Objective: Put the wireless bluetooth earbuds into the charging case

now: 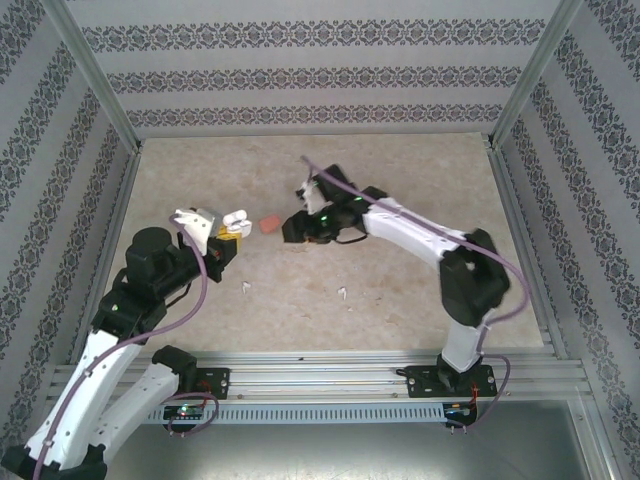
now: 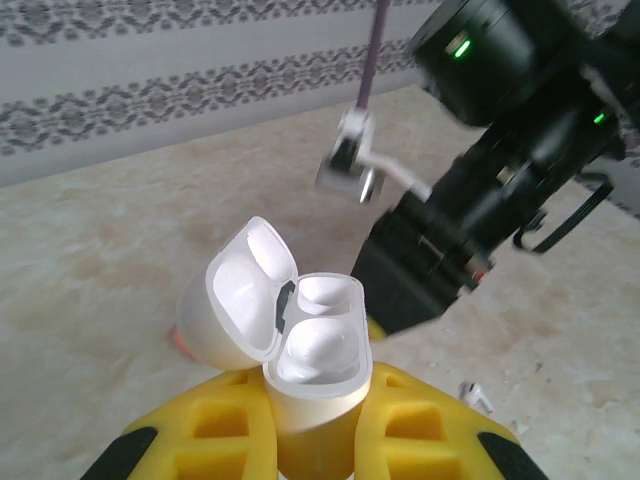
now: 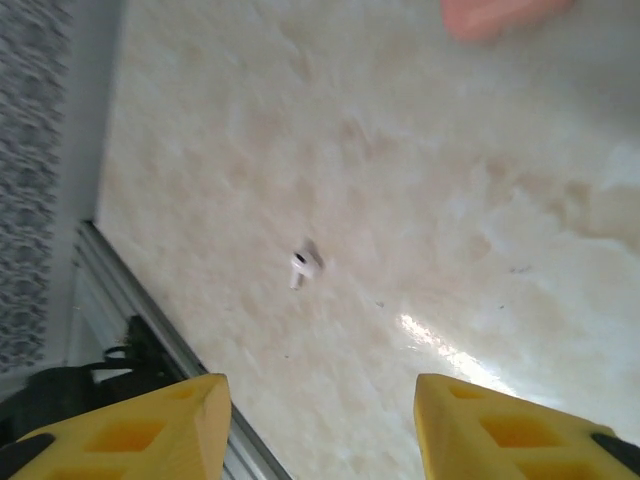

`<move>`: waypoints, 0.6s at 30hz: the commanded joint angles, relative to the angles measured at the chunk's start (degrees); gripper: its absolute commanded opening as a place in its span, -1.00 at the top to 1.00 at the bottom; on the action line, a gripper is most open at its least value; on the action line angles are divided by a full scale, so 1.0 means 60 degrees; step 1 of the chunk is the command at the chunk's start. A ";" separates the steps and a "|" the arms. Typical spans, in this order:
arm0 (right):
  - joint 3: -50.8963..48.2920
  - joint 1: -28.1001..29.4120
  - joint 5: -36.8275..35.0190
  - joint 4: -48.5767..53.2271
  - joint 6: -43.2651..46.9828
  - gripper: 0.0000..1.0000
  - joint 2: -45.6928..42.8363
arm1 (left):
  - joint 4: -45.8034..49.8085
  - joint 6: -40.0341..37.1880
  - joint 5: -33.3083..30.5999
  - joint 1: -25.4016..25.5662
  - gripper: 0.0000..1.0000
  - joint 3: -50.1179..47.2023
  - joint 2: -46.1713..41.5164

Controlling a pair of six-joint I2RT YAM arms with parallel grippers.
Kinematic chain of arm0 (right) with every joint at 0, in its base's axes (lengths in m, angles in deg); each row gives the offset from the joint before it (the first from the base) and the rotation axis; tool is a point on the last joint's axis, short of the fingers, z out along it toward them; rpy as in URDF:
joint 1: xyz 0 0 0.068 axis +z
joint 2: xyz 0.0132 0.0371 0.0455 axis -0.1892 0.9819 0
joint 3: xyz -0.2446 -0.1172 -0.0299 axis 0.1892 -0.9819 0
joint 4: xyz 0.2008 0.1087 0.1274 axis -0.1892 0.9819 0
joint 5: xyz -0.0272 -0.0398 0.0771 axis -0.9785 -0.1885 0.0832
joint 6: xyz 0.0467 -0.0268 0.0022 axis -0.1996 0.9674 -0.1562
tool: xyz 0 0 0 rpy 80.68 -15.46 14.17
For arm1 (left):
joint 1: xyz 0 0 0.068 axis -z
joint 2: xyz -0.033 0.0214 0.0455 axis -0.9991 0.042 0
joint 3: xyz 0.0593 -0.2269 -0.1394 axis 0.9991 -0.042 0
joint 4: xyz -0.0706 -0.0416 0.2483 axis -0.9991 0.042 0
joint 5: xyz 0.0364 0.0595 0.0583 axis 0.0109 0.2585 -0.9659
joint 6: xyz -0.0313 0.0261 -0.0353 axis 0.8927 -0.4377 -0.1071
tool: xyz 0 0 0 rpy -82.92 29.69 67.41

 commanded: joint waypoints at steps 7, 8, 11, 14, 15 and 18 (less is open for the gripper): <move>0.1802 0.1606 -0.1032 0.0996 -0.2488 -0.04 0.1951 | 0.1992 -0.0317 -0.1490 -0.0038 1.00 0.0531 -0.0978; 0.2133 0.1742 -0.1282 0.1321 -0.2506 -0.04 0.2166 | 0.1990 -0.0311 -0.1543 -0.0050 1.00 0.0509 -0.1038; 0.2968 0.2044 -0.1782 0.2066 -0.2602 -0.04 0.2778 | 0.2043 -0.0384 -0.1611 -0.0045 1.00 0.0449 -0.1142; 0.3699 0.2332 -0.2105 0.2622 -0.2717 -0.03 0.3319 | 0.2094 -0.0397 -0.1657 -0.0044 1.00 0.0396 -0.1230; 0.3970 0.2447 -0.2254 0.2874 -0.2710 -0.03 0.3496 | 0.2087 -0.0397 -0.1656 -0.0049 1.00 0.0363 -0.1290; 0.4660 0.2661 -0.2618 0.3511 -0.2695 -0.05 0.3906 | 0.2014 -0.0419 -0.1664 -0.0038 1.00 0.0198 -0.1442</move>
